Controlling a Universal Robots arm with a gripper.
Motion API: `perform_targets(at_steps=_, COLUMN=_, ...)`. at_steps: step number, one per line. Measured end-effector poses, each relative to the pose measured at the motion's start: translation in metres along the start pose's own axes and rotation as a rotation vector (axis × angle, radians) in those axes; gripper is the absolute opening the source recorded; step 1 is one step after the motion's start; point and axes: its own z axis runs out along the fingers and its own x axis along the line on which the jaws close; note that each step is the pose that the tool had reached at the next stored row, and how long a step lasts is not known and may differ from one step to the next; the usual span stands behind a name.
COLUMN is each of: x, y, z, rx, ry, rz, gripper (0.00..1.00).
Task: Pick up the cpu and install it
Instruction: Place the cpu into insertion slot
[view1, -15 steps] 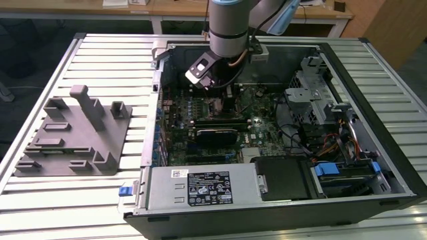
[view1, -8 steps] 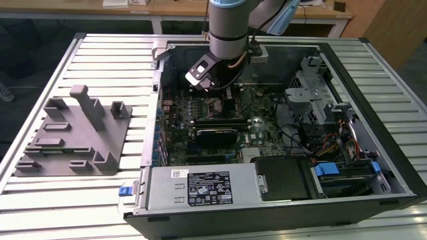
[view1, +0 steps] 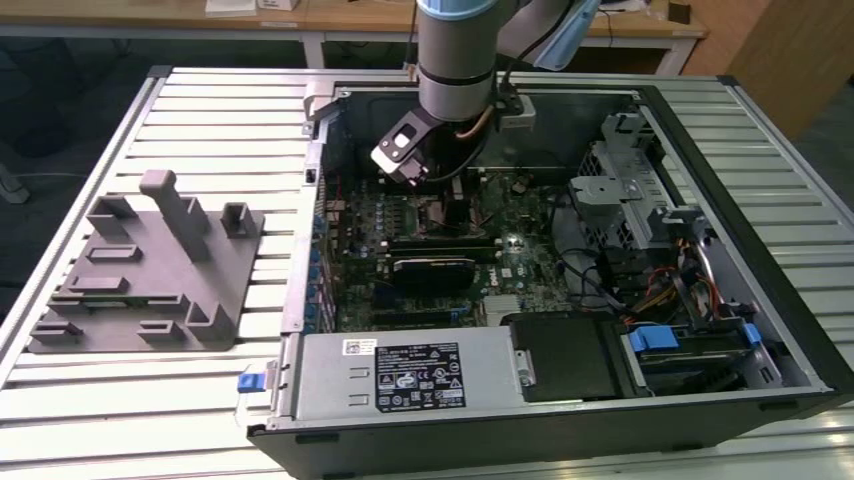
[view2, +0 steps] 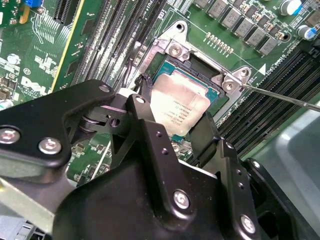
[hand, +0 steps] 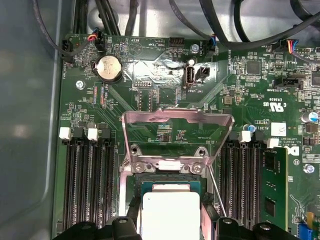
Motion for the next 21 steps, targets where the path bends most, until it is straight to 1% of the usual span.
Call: perform_targets(at_steps=21, x=0.0017, y=0.0006, z=0.0036, rx=0.0004, ry=-0.0005, rz=0.000, gripper=0.55)
